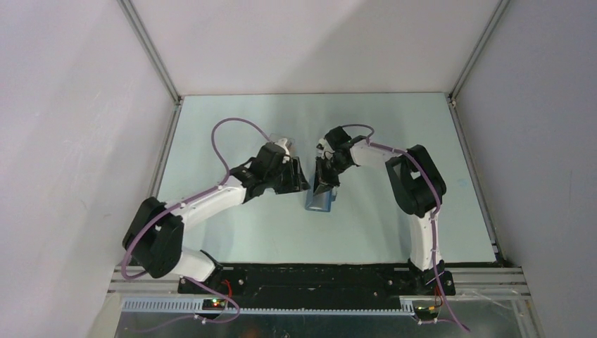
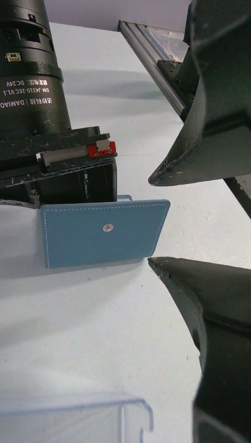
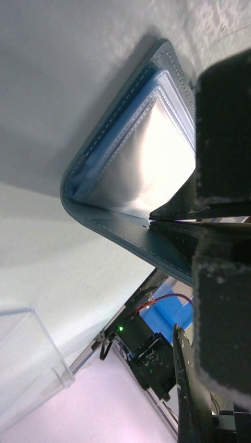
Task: Put the credit cards into the card holder
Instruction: Open the card holder at the center of the board.
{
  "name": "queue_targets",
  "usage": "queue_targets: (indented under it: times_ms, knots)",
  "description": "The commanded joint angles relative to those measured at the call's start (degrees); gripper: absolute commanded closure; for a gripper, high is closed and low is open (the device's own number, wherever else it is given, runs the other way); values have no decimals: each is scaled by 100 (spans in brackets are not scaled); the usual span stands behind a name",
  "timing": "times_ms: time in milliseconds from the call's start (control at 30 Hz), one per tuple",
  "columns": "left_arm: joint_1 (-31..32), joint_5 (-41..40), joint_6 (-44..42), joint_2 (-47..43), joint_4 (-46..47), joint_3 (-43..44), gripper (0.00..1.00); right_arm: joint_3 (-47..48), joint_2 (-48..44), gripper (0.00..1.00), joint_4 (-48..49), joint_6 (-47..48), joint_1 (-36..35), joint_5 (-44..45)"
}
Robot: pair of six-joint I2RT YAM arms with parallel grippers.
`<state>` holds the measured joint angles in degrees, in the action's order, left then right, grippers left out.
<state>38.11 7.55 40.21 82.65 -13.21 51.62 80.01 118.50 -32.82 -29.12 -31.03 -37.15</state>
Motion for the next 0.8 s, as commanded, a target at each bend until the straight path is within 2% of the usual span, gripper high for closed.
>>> queue_targets:
  times_ms: [0,267,400,567,667,733,767]
  knots:
    - [-249,19,-236,-426,-66,-65,44,335,-261,96,282,-156,-128,-313]
    - [-381,324,-329,-419,-97,-87,52,658,97,96,289,-220,-298,-311]
    - [-385,151,-386,-178,-280,-41,42,729,164,96,307,-249,-331,-288]
    - [-383,-366,-563,138,-579,143,43,827,322,96,272,-243,-336,-218]
    - [-391,-366,-617,402,-632,280,49,831,370,96,225,-223,-349,-207]
    - [-384,-368,-612,545,-644,342,58,824,358,96,140,-163,-351,-134]
    - [-383,-357,-607,583,-650,350,69,819,332,96,89,-137,-358,-18]
